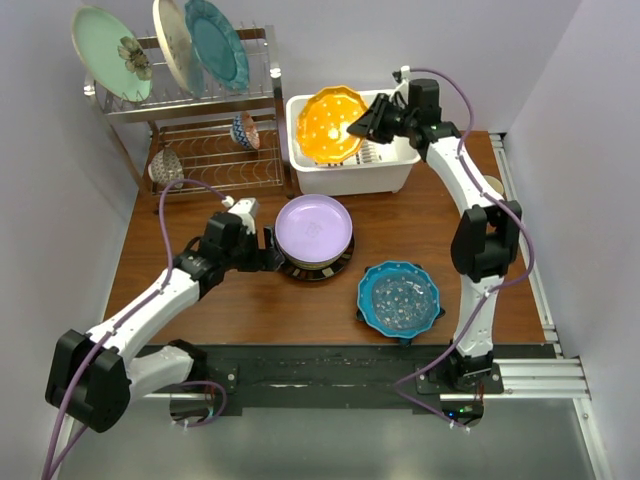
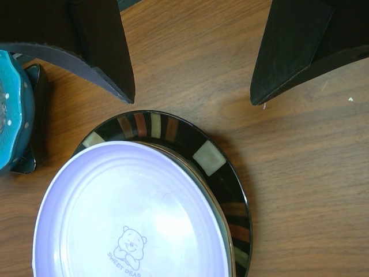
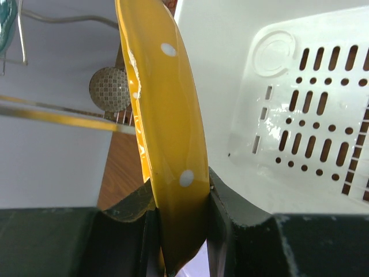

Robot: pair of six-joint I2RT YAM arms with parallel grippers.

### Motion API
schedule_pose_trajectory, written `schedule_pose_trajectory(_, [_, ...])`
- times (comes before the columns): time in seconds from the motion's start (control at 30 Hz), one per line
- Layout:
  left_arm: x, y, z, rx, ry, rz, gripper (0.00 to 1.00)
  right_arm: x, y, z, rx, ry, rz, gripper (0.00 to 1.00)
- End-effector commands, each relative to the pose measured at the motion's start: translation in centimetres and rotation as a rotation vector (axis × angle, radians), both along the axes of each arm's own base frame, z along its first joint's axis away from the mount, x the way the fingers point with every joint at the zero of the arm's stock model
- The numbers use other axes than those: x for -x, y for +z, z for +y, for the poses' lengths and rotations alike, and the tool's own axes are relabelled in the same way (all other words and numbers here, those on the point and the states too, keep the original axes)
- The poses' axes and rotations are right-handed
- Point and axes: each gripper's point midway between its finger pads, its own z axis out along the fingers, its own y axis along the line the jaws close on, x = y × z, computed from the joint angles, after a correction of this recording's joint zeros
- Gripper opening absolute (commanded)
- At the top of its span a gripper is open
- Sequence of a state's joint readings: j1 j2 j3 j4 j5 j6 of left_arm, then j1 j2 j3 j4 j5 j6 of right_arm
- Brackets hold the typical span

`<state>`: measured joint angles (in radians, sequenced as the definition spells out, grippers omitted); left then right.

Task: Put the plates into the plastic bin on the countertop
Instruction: Place the plate in the plastic bin.

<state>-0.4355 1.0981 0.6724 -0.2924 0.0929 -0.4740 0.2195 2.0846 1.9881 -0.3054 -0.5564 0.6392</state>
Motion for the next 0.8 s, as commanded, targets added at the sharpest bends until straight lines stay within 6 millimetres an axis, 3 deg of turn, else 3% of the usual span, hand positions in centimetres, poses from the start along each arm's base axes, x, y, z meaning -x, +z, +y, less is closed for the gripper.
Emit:
schedule_pose_trajectory(0.0, [-0.5, 0.3, -0.7, 0.003, -0.03, -0.035, 0.85, -1.8, 10.3, 0.2, -0.146, -0.008, -0.233, 0.0])
schedule_pose_trajectory(0.03, [-0.6, 0.3, -0.8, 0.002, -0.032, -0.034, 0.85, -2.6, 9.2, 0.2, -0.154, -0.016, -0.209, 0.0])
schedule_pose_trajectory(0.1, [-0.6, 0.3, -0.9, 0.0, -0.038, -0.03, 0.85, -3.2, 9.7, 0.4, -0.166, -0.018, -0.216, 0.0])
schedule_pose_trajectory(0.23, [-0.6, 0.1, -1.0, -0.001, -0.041, -0.027, 0.85, -4.6, 8.4, 0.4, -0.165, -0.04, -0.197, 0.0])
schedule_pose_trajectory(0.5, [-0.6, 0.0, -1.1, -0.002, -0.05, -0.022, 0.85, -5.7, 6.6, -0.3, -0.109, -0.084, -0.179, 0.0])
schedule_pose_trajectory(0.77, [-0.7, -0.1, -1.1, -0.004, -0.047, -0.021, 0.85, -5.8, 2.1, -0.7, -0.026, -0.088, -0.107, 0.0])
